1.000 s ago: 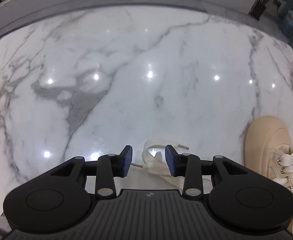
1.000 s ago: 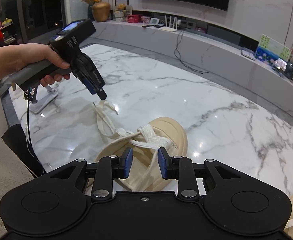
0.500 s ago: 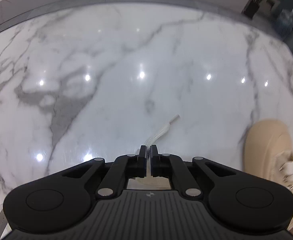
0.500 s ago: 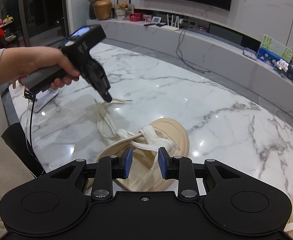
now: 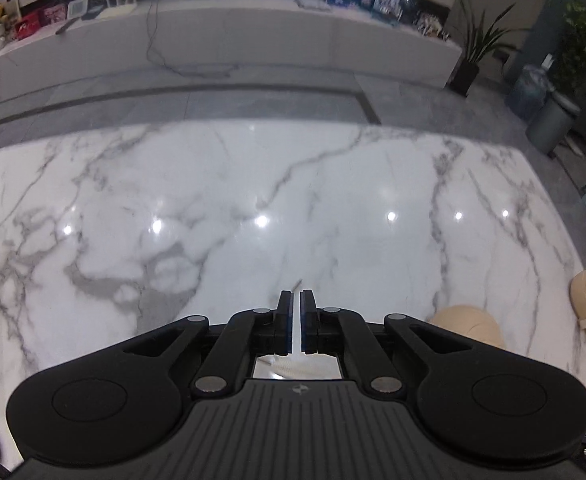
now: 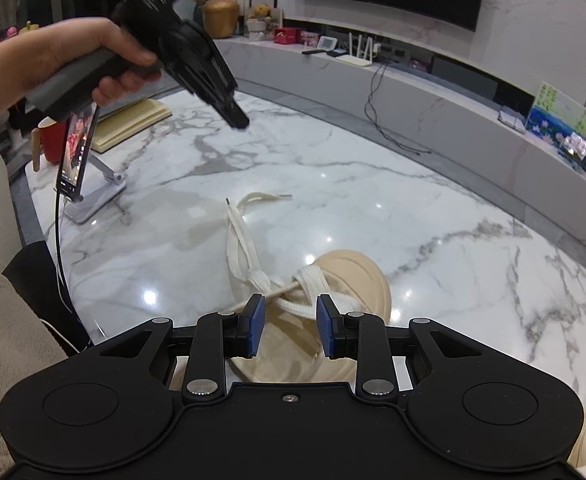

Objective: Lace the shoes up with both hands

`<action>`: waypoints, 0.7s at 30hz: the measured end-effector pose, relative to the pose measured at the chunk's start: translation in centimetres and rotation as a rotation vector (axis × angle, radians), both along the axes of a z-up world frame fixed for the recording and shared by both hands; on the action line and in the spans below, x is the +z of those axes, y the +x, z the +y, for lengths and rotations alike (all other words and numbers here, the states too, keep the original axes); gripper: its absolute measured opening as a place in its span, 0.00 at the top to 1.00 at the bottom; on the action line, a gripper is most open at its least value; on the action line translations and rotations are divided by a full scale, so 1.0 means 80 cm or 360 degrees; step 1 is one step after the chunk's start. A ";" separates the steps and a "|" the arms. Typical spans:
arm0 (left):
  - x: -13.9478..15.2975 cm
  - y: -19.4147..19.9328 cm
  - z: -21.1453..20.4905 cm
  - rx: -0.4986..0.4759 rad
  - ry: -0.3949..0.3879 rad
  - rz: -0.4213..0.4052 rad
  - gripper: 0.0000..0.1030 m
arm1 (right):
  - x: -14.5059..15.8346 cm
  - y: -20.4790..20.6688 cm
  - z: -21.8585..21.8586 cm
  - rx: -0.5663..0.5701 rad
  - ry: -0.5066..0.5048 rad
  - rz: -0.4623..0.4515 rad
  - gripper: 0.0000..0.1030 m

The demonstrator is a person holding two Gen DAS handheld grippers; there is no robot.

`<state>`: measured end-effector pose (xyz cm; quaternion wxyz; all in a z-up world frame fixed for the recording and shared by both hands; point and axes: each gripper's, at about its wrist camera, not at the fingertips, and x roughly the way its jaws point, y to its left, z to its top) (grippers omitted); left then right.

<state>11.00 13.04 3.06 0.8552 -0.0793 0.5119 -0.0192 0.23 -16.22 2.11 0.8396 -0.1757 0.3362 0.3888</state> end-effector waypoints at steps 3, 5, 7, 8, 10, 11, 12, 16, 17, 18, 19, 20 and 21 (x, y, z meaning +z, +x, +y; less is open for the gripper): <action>-0.014 0.007 -0.002 0.0003 -0.0005 0.0021 0.84 | 0.000 -0.003 0.001 0.0018 -0.0001 0.0001 0.74; -0.026 0.017 -0.010 -0.0033 0.0053 0.0028 0.81 | -0.001 -0.002 -0.001 0.0009 -0.0003 0.0013 0.74; -0.038 0.026 -0.018 -0.0072 0.0091 0.0055 0.78 | -0.002 0.000 -0.003 -0.0008 -0.0003 0.0024 0.73; -0.043 0.030 -0.022 -0.0091 0.0109 0.0068 0.78 | -0.003 0.002 -0.003 -0.0015 -0.0003 0.0026 0.72; -0.054 0.038 -0.026 -0.0119 0.0135 0.0089 0.78 | -0.003 0.005 -0.005 -0.0029 -0.0002 0.0029 0.72; -0.059 0.041 -0.029 -0.0134 0.0148 0.0099 0.78 | -0.004 0.007 -0.005 -0.0035 -0.0002 0.0031 0.72; -0.064 0.045 -0.031 -0.0148 0.0161 0.0110 0.78 | -0.004 0.008 -0.005 -0.0038 -0.0002 0.0034 0.72; -0.084 0.059 -0.038 -0.0201 0.0205 0.0156 0.78 | -0.008 0.015 -0.007 -0.0045 -0.0006 0.0052 0.72; -0.088 0.062 -0.039 -0.0211 0.0209 0.0166 0.78 | -0.008 0.017 -0.007 -0.0047 -0.0007 0.0057 0.72; -0.090 0.063 -0.039 -0.0214 0.0210 0.0172 0.78 | -0.009 0.018 -0.007 -0.0049 -0.0009 0.0062 0.72; -0.094 0.064 -0.039 -0.0224 0.0215 0.0185 0.78 | -0.010 0.019 -0.008 -0.0050 -0.0011 0.0068 0.72; -0.098 0.065 -0.039 -0.0233 0.0221 0.0198 0.78 | -0.011 0.021 -0.008 -0.0053 -0.0016 0.0074 0.72; -0.101 0.066 -0.039 -0.0240 0.0226 0.0209 0.78 | -0.012 0.023 -0.009 -0.0056 -0.0020 0.0080 0.72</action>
